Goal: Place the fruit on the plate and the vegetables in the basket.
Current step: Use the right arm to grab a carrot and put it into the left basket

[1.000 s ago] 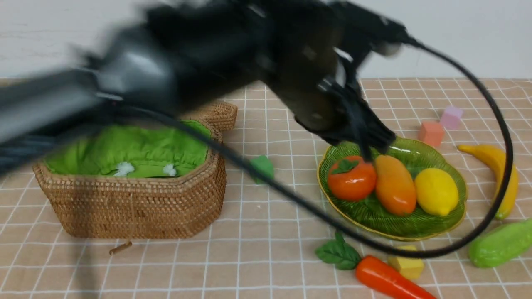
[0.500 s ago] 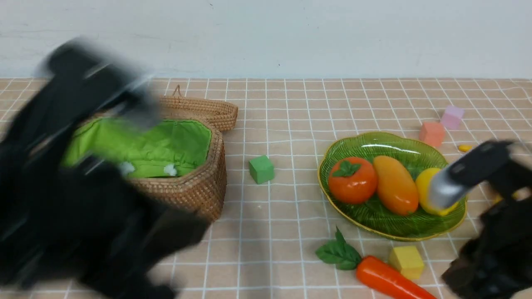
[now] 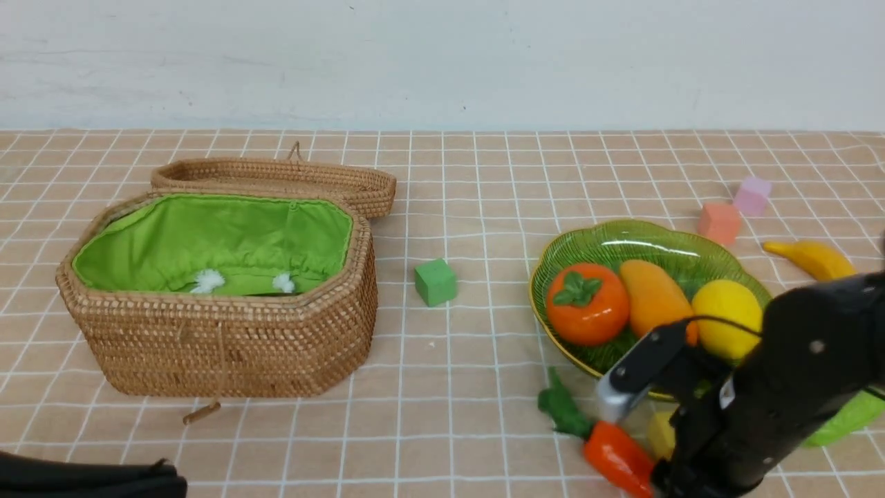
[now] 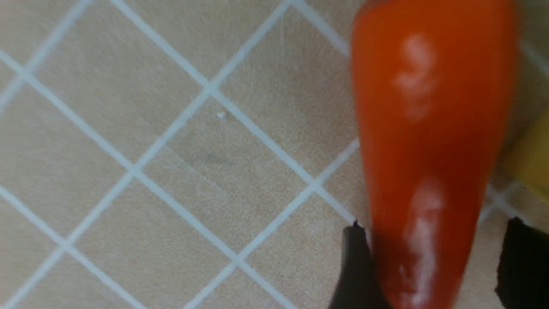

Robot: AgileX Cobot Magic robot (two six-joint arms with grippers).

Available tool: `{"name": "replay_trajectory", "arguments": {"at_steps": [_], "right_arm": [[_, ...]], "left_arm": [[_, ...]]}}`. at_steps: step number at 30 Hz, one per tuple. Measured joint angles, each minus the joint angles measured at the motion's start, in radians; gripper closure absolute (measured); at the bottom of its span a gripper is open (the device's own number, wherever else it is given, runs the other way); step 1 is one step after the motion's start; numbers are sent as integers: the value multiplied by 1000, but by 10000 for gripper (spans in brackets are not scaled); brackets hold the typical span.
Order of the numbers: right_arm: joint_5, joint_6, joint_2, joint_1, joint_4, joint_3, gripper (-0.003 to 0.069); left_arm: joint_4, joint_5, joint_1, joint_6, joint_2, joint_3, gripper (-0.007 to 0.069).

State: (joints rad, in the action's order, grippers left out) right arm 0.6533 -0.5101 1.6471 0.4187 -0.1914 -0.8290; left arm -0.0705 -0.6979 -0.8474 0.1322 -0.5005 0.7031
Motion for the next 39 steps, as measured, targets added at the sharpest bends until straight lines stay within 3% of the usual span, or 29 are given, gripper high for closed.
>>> {"name": "replay_trajectory", "arguments": {"at_steps": [2,5,8,14,22,28,31,36,39], "right_arm": [[-4,-5,18,0,5,-2,259],[-3,-9,22,1,5,-6,382],[33,-9,12,13,1,-7,377],[173,10,-157,152,-74,-142,376],[179,-65,21,273,-145,-771,376],[184,-180,407,326,-198,-1268,376],[210,-186,552,327,-190,-1431,314],[284,-185,643,326,-165,-1549,20],[379,-127,595,326,-142,-1559,-6]], "left_arm": [[0,-6,0,0,0,-2,638],[11,-21,0,1,0,-3,638],[44,-42,0,30,0,-3,638],[264,-87,0,253,0,-3,638],[558,-114,0,560,0,-3,638],[623,-103,0,621,0,-3,638],[624,-97,0,626,0,-3,638],[623,-91,0,626,0,-3,638],[622,-71,0,616,0,-3,638]]}}
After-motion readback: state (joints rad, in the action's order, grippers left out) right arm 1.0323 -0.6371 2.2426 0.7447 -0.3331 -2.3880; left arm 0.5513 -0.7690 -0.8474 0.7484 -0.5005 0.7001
